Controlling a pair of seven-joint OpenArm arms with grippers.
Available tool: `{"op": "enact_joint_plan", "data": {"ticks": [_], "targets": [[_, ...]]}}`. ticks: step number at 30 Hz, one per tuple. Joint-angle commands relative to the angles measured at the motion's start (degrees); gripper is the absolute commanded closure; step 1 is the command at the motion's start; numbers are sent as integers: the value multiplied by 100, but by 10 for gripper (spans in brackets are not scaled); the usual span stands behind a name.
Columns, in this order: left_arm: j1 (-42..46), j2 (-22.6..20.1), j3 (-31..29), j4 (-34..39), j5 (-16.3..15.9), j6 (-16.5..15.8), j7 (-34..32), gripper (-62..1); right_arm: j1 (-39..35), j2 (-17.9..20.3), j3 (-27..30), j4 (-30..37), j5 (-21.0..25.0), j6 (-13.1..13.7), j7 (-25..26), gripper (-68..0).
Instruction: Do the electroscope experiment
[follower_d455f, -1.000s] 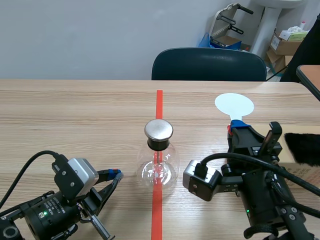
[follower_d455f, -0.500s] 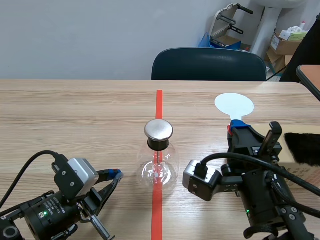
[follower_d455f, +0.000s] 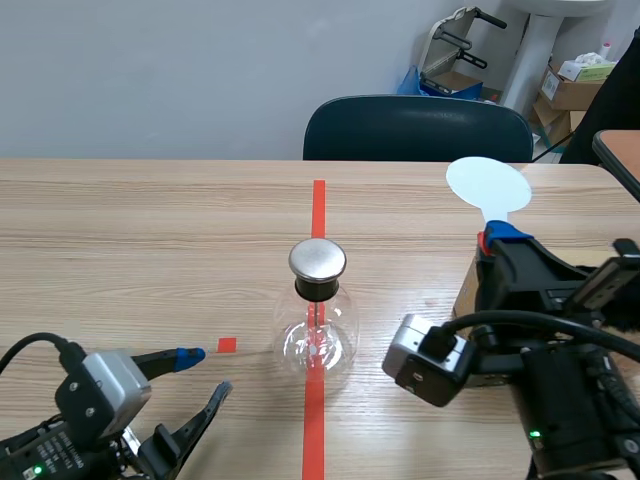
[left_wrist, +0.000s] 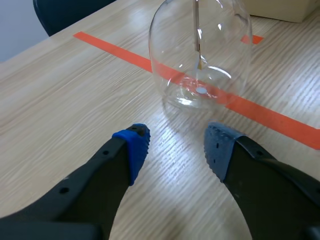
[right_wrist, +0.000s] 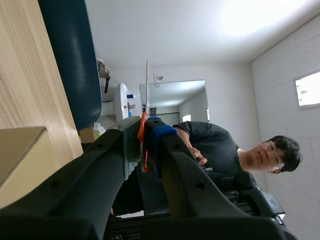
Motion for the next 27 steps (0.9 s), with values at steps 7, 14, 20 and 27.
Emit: {"op": "enact_joint_plan", "data": {"ticks": [7,14,20,27], "targets": [[669,-697,-17,1019,-581,31,-389,-290,-678,-105,879,181,658,-328,1038,-20],[1351,-1425,-17,2055,-925,55,-498,-338,-892,-393,1711,164,1349,-328,2203,-20],[1821,-1880,-17,2774,-1182,328,-503,-365,-785,-750,2223,-149,1528,-328,3045,-20],[2194,-2232,-17,3390,-1279,1073,-546,-465,-446,-1060,2562,-763,1298,-328,3407,-20]]}}
